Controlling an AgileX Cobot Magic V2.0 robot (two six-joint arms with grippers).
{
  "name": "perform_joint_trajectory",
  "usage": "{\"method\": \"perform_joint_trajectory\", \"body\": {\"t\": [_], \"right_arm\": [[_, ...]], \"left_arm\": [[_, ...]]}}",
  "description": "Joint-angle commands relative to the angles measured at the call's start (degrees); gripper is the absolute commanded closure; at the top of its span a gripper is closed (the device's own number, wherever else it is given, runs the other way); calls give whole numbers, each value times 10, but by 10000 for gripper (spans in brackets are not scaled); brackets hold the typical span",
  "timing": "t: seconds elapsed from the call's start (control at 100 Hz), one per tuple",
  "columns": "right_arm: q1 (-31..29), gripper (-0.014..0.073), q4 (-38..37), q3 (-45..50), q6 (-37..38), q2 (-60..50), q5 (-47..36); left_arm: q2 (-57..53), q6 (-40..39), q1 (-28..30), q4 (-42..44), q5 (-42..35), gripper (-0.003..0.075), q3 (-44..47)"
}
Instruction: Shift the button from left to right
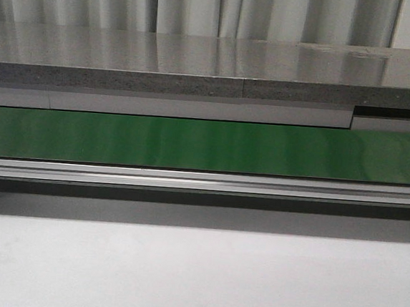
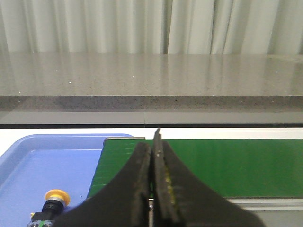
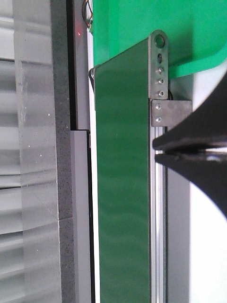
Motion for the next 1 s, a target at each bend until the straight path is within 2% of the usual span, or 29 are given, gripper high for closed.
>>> {"method": "perform_joint_trajectory", "body": {"t": [0.0,0.2,0.32,0.78,0.83,0.89,0.9,0.93,0.95,0.96,0.97,0.99], "right_arm": [[-2,661,-5,-9,-2,-12,-50],[-2,661,-5,-9,-2,-12,-50],[-2,661,-5,-9,-2,-12,-50],[-2,661,-5,-9,-2,-12,-50],[-2,661,-5,-9,-2,-12,-50],[-2,661,-5,-9,-2,-12,-50],[-2,661,-5,-9,-2,-12,-50],[-2,661,-5,-9,-2,-12,-50],[-2,661,-5,-9,-2,-12,-50],[-2,661,-5,-9,-2,-12,-50],[-2,661,-5,-9,-2,-12,-50],[-2,661,-5,-9,-2,-12,-50]], "left_arm": [[59,-4,-4,0,28,741,-71],[178,-4,-4,0,212,741,-202],[229,-4,-4,-1,269,741,-249],[256,-4,-4,-2,266,734,-260],[256,-4,-4,-4,266,701,-260],[256,-4,-4,-6,266,617,-260],[256,-4,-4,-6,266,575,-260],[256,-4,-4,-7,266,527,-260],[256,-4,-4,-8,266,459,-260],[256,-4,-4,-8,266,459,-260],[256,-4,-4,-8,266,405,-260],[256,-4,-4,-8,266,368,-260]]}}
